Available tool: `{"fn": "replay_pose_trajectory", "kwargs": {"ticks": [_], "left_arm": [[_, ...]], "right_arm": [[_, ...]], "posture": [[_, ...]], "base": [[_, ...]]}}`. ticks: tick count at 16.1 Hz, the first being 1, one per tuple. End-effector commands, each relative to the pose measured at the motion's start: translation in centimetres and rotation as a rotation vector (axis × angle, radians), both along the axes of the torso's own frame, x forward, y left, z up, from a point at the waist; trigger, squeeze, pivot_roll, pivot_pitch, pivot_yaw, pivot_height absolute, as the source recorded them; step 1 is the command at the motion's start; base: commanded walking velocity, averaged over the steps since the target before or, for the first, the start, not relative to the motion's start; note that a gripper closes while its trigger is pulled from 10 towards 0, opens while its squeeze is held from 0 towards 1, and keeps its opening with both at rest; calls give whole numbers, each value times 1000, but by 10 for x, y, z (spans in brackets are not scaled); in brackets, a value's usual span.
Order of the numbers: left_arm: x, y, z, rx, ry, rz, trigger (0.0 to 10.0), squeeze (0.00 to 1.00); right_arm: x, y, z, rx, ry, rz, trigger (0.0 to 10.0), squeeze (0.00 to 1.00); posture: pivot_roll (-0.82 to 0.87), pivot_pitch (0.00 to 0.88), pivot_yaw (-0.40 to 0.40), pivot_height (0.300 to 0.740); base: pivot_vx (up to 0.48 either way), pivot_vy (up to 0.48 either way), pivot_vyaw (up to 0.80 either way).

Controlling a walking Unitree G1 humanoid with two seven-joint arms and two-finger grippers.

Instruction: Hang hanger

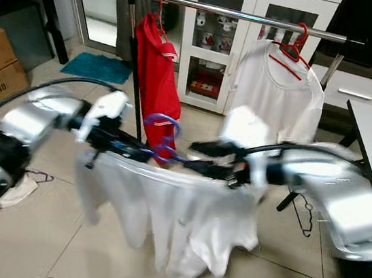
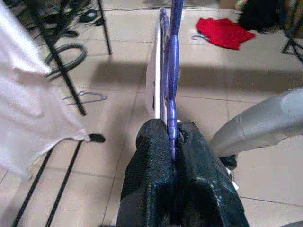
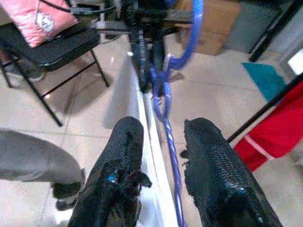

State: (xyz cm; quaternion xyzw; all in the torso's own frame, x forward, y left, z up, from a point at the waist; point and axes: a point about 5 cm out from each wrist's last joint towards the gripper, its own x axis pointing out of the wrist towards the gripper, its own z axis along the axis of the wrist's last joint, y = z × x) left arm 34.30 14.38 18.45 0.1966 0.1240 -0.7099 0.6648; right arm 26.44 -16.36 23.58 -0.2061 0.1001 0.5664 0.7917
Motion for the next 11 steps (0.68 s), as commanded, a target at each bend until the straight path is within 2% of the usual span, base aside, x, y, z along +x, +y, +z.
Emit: {"fn": "replay_pose_trajectory", "kwargs": {"ticks": [1,3,5,8,9,11], "left_arm": [[1,-2,7,-21,-28,0,0,0],[1,5,3,-29,-20,50,0,0],[0,15,3,-93,-22,126,0,0],[-3,25,13,-140,-17,133,0,0],[-4,29,16,-150,-15,135,0,0],[-6,34,20,-178,0,136,0,0]], "right_arm": [[-3,0,6,16,-24,18,10000,1000],[-3,-13,11,45,-46,-37,10000,1000],[-3,-36,8,67,-78,-206,10000,1000],[-7,-50,-26,14,-59,-392,10000,1000],[-7,-51,-38,60,-41,-458,10000,1000],[-11,-49,-54,53,-20,-488,10000,1000]], "posture": [[-3,0,55,740],[-4,0,54,740],[-9,0,48,740],[-16,0,54,740],[-20,0,56,740],[-23,0,55,740]], "base": [[0,0,0],[0,0,0],[0,0,0],[0,0,0],[0,0,0],[0,0,0]]}}
